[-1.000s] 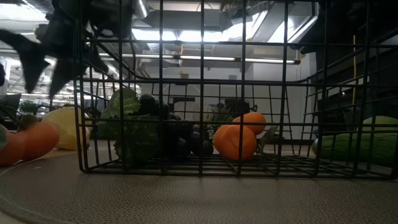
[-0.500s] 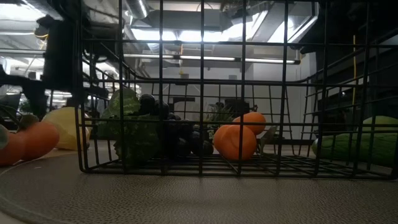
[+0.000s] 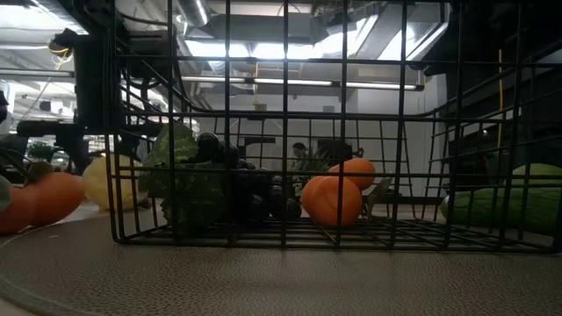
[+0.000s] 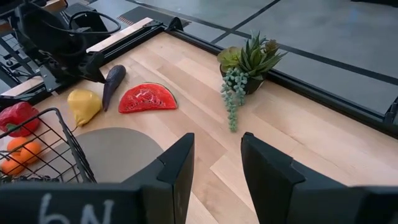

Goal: Build produce basket
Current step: Put the purple eggplant into the black wire basket

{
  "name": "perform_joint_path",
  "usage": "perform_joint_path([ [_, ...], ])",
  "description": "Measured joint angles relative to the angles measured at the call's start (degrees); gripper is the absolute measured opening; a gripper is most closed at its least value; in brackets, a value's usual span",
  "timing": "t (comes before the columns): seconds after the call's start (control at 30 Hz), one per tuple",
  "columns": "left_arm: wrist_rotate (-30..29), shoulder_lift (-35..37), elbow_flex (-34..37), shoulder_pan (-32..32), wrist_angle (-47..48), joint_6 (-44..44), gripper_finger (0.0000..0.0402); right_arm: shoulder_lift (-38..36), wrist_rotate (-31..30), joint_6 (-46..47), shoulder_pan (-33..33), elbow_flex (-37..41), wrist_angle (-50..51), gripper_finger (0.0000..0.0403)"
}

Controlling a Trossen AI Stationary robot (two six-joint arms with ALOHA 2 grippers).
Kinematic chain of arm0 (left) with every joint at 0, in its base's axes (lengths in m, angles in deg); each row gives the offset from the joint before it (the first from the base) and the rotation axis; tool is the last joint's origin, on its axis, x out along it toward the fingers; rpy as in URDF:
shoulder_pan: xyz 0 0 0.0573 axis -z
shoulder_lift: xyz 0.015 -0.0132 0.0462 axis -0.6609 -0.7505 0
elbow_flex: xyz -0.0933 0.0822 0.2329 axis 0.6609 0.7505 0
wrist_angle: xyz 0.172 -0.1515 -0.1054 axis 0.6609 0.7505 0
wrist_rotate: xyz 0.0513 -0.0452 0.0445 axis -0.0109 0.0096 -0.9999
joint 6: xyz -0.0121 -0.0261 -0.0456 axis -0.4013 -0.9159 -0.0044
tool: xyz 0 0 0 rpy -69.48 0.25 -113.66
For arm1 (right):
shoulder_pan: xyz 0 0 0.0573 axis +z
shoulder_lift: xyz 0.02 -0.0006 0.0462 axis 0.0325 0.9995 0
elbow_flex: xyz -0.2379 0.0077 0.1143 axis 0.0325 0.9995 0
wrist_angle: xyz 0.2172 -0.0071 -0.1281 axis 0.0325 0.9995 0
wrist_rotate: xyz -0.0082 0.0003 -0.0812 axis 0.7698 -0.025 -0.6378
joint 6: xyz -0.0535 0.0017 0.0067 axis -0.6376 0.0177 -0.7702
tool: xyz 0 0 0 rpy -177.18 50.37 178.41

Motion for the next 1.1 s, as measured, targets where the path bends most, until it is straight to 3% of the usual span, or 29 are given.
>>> perform_joint_path([
  [0.63,-2.77,-2.33,0.0,-5.33,-5.91,1.2,0.0166,0.0,0.0,0.35,0.02,0.0,0.0,0.0134],
  [1.1,-2.56,-12.11,-0.28,-5.2,-4.07,0.11,0.0166,0.02,0.04,0.37,0.02,0.0,0.0,0.0134],
])
